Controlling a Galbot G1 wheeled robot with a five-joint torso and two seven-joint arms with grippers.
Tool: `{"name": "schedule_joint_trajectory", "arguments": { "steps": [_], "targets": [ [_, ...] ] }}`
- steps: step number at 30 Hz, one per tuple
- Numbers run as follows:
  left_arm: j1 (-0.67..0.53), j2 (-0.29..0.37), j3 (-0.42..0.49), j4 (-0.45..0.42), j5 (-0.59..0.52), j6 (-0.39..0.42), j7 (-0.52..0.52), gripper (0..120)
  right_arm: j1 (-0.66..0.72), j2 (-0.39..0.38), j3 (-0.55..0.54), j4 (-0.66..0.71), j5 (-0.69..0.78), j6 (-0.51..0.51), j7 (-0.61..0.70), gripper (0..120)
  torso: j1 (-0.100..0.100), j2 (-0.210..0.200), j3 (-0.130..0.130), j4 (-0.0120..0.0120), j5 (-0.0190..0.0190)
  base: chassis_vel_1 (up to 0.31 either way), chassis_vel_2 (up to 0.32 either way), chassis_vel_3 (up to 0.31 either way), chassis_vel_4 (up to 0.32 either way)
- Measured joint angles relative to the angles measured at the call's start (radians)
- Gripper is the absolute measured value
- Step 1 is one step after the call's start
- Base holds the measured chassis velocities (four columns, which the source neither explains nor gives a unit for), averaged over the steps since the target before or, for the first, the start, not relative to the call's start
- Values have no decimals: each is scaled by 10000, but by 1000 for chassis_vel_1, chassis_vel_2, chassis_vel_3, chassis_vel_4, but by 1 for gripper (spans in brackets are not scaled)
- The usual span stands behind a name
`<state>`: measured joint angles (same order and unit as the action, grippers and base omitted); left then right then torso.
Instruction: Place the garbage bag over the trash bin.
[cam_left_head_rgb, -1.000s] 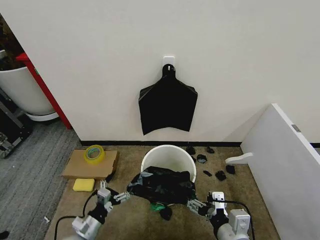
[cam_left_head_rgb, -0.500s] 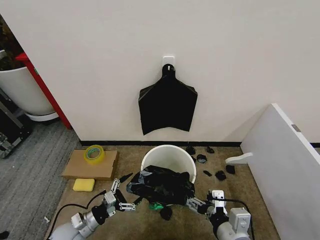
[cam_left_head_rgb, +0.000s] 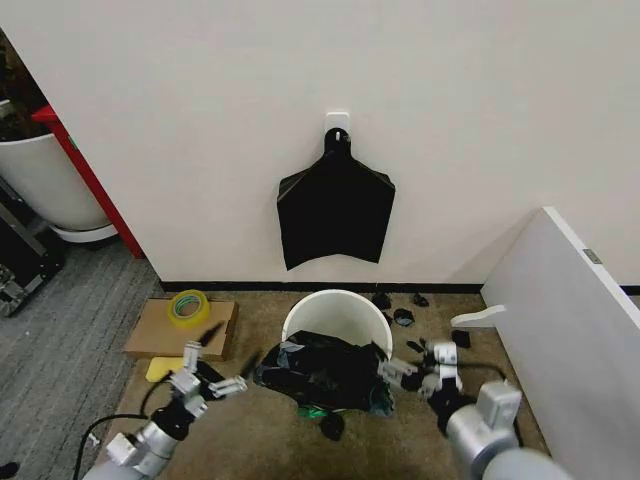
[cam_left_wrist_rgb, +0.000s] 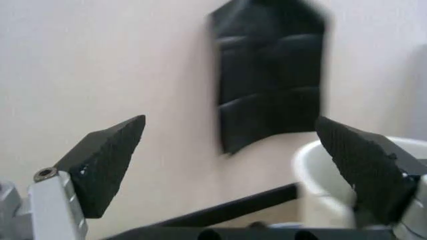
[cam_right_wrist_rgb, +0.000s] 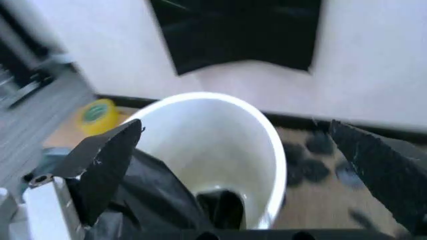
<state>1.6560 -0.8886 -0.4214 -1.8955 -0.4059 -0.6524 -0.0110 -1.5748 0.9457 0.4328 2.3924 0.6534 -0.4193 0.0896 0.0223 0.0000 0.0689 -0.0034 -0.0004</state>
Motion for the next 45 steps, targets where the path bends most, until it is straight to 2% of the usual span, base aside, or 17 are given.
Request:
{"name": "schedule_joint_trajectory", "arguments": {
  "steps": [1,2,5,6,10,13,16,20,25,29,35,37,38,40,43,44,45],
  "targets": [
    [44,-66,-29,-21,72,52,-166,100,80,-74,7,-47,37,-19,-91,100,0,0,0,2,1,0,0,0,0],
    [276,-340,-183,-141,223,331,-627,100,837,-717,-74,-571,350,-176,-755,100,0,0,1,8,12,0,0,0,0],
    [747,-889,-435,-450,193,753,-940,100,2394,-1584,-669,-1784,735,-596,-1651,100,0,-1,1,11,5,0,0,0,0],
    [747,-889,-435,-450,193,753,-940,100,2394,-1584,-669,-1784,735,-596,-1651,100,0,-1,1,11,5,0,0,0,0],
    [1337,-1706,-702,-802,-9,961,-966,100,4735,-2145,-1988,-3311,1053,-1134,-2939,100,1,0,1,11,4,0,0,0,0],
    [1696,-2173,-821,-1008,-132,990,-965,100,6106,-2154,-3142,-4236,1036,-1240,-3334,100,1,0,2,12,9,0,0,0,0],
    [1919,-2439,-858,-1124,-124,991,-948,100,6911,-2052,-3831,-4814,935,-1284,-3552,100,1,0,1,10,6,0,0,0,0],
    [2324,-2897,-878,-1354,67,960,-857,100,8701,-1587,-5398,-6340,495,-1303,-4034,100,1,0,1,10,7,0,0,0,0],
    [2368,-3175,-859,-1420,393,882,-775,100,9800,-1197,-6361,-7605,-69,-1120,-4649,100,1,-1,1,11,8,0,0,0,0],
    [2335,-3279,-842,-1526,429,901,-758,100,10280,-1200,-6892,-8104,-217,-1013,-4954,97,1,0,1,7,8,0,0,0,0],
    [2334,-3278,-825,-1574,431,911,-729,100,10599,-1038,-7379,-8797,-234,-819,-5218,70,0,0,-1,8,6,0,0,0,0],
    [2334,-3278,-825,-1574,431,911,-729,100,10599,-1038,-7379,-8797,-234,-819,-5218,70,0,0,-1,8,6,0,0,0,0],
    [2333,-3274,-823,-1575,426,907,-733,100,10603,-974,-7347,-8943,-155,-802,-5234,61,0,0,-1,7,5,0,0,0,0],
    [2334,-3272,-821,-1586,418,906,-734,100,10603,-964,-7317,-8992,-48,-808,-5239,52,0,0,-1,7,6,0,0,0,0],
    [2334,-3268,-813,-1588,412,906,-735,100,10601,-966,-7314,-8985,43,-843,-5239,44,0,0,-1,7,5,0,0,0,0],
    [2322,-3265,-800,-1589,405,905,-735,100,10578,-976,-7313,-8923,96,-877,-5239,37,0,0,-1,9,5,0,0,0,0],
    [2322,-3265,-800,-1589,405,905,-735,100,10578,-976,-7313,-8923,96,-877,-5239,37,0,0,-1,9,5,0,0,0,0]
  ]
}}
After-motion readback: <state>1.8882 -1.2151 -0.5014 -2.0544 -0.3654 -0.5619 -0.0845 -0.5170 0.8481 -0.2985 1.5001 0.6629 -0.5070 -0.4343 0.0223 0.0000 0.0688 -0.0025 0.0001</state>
